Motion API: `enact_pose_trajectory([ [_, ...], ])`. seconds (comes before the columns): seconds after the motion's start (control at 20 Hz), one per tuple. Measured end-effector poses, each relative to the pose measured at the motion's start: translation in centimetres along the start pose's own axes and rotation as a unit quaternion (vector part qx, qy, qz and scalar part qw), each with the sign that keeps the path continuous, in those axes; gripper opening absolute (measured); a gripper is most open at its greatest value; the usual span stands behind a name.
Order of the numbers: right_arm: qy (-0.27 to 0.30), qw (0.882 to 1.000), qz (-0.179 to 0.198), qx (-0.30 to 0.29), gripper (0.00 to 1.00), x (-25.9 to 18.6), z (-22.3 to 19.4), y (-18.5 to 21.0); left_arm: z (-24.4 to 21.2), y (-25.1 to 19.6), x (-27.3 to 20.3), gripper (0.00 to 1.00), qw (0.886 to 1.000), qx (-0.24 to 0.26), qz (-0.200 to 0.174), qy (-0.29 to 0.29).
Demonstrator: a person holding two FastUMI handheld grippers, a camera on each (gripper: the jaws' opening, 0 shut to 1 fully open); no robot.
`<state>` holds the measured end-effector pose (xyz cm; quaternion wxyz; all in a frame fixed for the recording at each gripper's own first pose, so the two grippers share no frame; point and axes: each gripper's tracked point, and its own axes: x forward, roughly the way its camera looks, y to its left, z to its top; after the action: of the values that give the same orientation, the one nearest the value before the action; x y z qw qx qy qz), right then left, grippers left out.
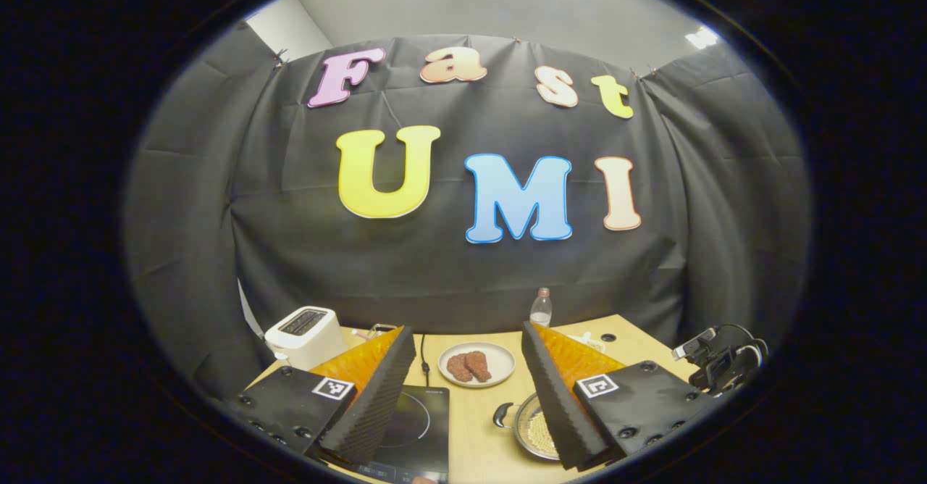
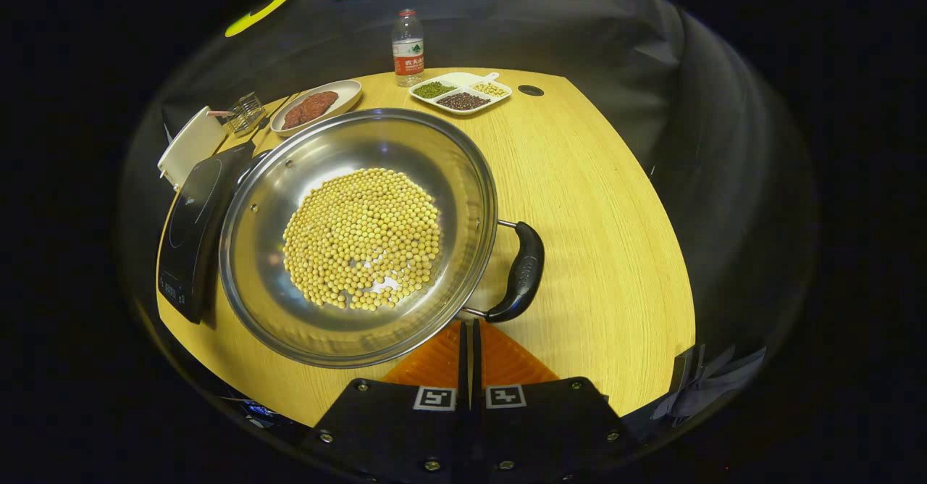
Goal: First push the handle of the pot to place it horizontally, then grasp the pot with both hands and set it on the induction cooktop.
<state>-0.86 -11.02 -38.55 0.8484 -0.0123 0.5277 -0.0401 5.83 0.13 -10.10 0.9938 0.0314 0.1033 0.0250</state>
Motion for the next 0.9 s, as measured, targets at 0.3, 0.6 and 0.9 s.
enact_pose_trajectory([
  [0.3, -0.004, 1.0, -0.015, -0.005, 0.01, 0.9, 1.8, -1.8, 0.0, 0.3, 0.5, 0.96, 1.0, 0.004, 0.009, 0.002],
  [0.6, -0.014, 1.0, -0.025, -0.01, 0.01, 1.7, 3.7, -3.6, -0.1, 0.5, 0.5, 0.96, 1.0, 0.003, 0.019, 0.004],
  [0.9, -0.025, 0.999, -0.036, -0.025, 0.01, 2.4, 5.1, -4.4, -0.1, 0.9, -0.3, 0.94, 1.0, 0.008, 0.021, 0.003],
])
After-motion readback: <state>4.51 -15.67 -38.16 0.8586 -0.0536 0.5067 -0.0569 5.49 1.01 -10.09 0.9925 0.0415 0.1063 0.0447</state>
